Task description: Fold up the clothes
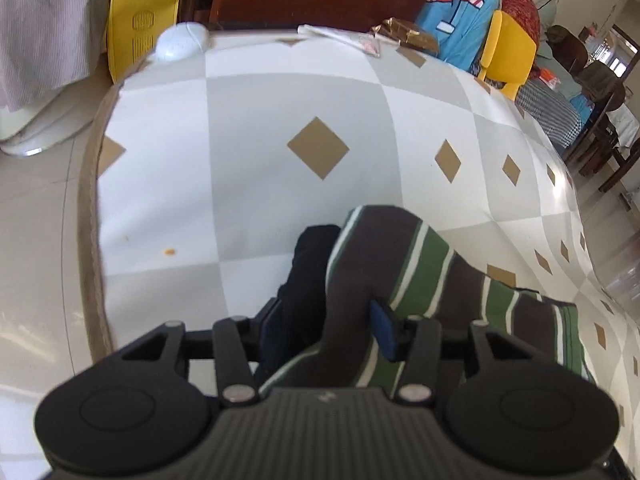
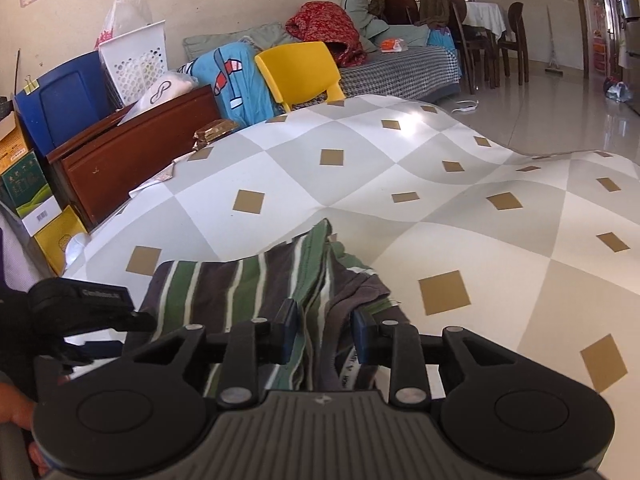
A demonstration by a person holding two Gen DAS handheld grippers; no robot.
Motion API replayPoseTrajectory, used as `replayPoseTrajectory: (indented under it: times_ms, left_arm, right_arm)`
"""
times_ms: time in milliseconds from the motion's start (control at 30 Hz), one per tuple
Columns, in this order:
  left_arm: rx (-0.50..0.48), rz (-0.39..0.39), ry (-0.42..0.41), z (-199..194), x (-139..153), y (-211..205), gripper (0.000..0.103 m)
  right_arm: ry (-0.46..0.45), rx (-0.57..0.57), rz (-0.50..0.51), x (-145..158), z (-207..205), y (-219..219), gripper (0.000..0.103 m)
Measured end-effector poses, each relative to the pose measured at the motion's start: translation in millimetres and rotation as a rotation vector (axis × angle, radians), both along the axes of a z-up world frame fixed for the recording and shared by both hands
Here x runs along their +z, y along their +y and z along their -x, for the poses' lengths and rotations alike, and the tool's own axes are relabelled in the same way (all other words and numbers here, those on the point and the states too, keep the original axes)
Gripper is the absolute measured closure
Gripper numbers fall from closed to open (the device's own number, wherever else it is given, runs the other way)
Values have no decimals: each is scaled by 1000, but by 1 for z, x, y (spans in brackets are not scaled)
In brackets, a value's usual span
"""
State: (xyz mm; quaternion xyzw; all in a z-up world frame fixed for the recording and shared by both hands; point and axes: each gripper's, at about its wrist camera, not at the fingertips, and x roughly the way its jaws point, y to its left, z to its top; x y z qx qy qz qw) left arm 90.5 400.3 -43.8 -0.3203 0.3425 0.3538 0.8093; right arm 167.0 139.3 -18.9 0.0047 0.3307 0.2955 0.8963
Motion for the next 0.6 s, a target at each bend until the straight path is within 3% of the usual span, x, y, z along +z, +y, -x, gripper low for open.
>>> replayPoseTrajectory:
  times_ms: [167, 300, 367, 500, 600]
  left_arm:
    - [-33, -49, -52, 5, 21, -13, 49]
    - [-91, -48, -44, 1, 19, -26, 33]
    - [-111, -33, -30, -2, 13, -30, 33]
    - [-149, -11, 19, -9, -1, -37, 31]
    - [-166, -13, 46, -12, -8, -43, 19]
  right_arm:
    - [-23, -16, -41, 8, 6, -12, 75]
    - [-40, 37, -74, 14, 17, -12, 75]
    - [-30, 72, -64, 10, 19, -8, 75]
    - [43, 94, 11, -11, 13, 1, 75]
    - [81, 61, 86, -29, 8, 3, 75]
